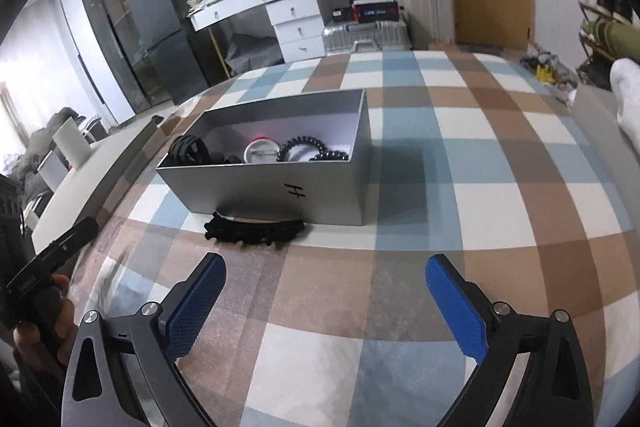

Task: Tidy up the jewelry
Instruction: 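Move the right tool to the black claw-clip strip and grasp it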

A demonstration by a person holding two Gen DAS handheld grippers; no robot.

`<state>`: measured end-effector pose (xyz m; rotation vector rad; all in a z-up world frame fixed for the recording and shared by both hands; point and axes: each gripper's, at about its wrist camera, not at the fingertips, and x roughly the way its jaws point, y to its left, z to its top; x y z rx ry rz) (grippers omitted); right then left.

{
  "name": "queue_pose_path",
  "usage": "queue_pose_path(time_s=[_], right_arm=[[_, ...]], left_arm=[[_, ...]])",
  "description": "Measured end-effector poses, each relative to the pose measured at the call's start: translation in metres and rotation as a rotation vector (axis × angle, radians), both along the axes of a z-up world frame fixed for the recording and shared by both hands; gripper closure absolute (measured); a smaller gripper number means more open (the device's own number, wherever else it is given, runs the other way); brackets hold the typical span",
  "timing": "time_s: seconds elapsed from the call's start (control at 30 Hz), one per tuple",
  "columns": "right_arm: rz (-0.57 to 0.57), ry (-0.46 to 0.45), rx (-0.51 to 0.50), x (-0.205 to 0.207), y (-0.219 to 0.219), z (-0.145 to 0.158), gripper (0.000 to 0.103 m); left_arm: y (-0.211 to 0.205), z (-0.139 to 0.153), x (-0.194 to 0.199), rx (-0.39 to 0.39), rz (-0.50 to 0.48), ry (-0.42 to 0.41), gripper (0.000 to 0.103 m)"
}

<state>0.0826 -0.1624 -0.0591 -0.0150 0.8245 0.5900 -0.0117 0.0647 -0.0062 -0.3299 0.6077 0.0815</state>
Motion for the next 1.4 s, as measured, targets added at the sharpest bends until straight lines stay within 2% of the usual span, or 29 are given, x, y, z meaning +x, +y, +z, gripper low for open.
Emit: queue_pose_path(time_s=[0.13, 0.2, 0.37, 0.43, 0.53, 0.6, 0.67, 0.77, 0.93, 0.97, 1.0, 1.1, 1.13, 1.17, 1.2, 1.23, 1.4], right_arm=[[0.057, 0.011, -0.065, 0.003, 0.031, -0.011, 0.002], [0.093, 0.038, -0.082, 0.006, 0.051, -0.018, 0.002], [0.110, 0.004, -0.193, 0.006, 0.086, -0.029, 0.003], [0.111, 0.010, -0.194, 0.007, 0.090, -0.032, 0.002], [0.100, 0.005, -0.202, 0.011, 0.091, -0.032, 0.003], [0.087, 0.004, -0.207, 0.013, 0.089, -0.031, 0.004], [0.088, 0.006, -0.200, 0.013, 0.087, -0.030, 0.006], [0.082, -0.007, -0.205, 0.013, 0.084, -0.029, 0.016], [0.073, -0.023, -0.213, 0.016, 0.085, -0.027, 0.028], [0.080, -0.026, -0.209, 0.015, 0.085, -0.026, 0.033], [0.086, -0.031, -0.206, 0.015, 0.085, -0.026, 0.043], [0.096, -0.042, -0.206, 0.013, 0.087, -0.026, 0.045], [0.099, -0.041, -0.203, 0.013, 0.086, -0.026, 0.046], [0.103, -0.039, -0.195, 0.012, 0.086, -0.026, 0.051], [0.107, -0.039, -0.190, 0.012, 0.085, -0.025, 0.065], [0.110, -0.039, -0.189, 0.011, 0.084, -0.025, 0.070], [0.110, -0.036, -0.184, 0.010, 0.082, -0.025, 0.070]], left_arm=[[-0.005, 0.000, 0.002, 0.025, -0.020, 0.017, 0.002], [-0.010, -0.001, 0.004, 0.050, -0.034, 0.033, 0.008], [-0.022, -0.005, 0.011, 0.100, -0.079, 0.093, 0.041], [-0.026, -0.008, 0.016, 0.107, -0.097, 0.126, 0.046], [-0.030, -0.015, 0.030, 0.066, -0.138, 0.188, 0.047], [-0.034, -0.018, 0.039, 0.065, -0.159, 0.213, 0.047], [-0.037, -0.020, 0.049, 0.079, -0.158, 0.243, 0.052], [-0.041, -0.023, 0.061, 0.082, -0.171, 0.276, 0.058], [-0.051, -0.021, 0.062, 0.080, -0.222, 0.276, 0.058], [-0.054, -0.021, 0.063, 0.085, -0.229, 0.277, 0.058], [-0.057, -0.021, 0.062, 0.094, -0.233, 0.275, 0.058], [-0.062, -0.020, 0.062, 0.092, -0.252, 0.278, 0.071], [-0.063, -0.020, 0.064, 0.094, -0.255, 0.281, 0.079], [-0.066, -0.020, 0.064, 0.101, -0.264, 0.284, 0.090], [-0.068, -0.020, 0.065, 0.107, -0.276, 0.289, 0.094], [-0.070, -0.020, 0.066, 0.113, -0.280, 0.291, 0.095], [-0.075, -0.019, 0.064, 0.126, -0.288, 0.289, 0.098]])
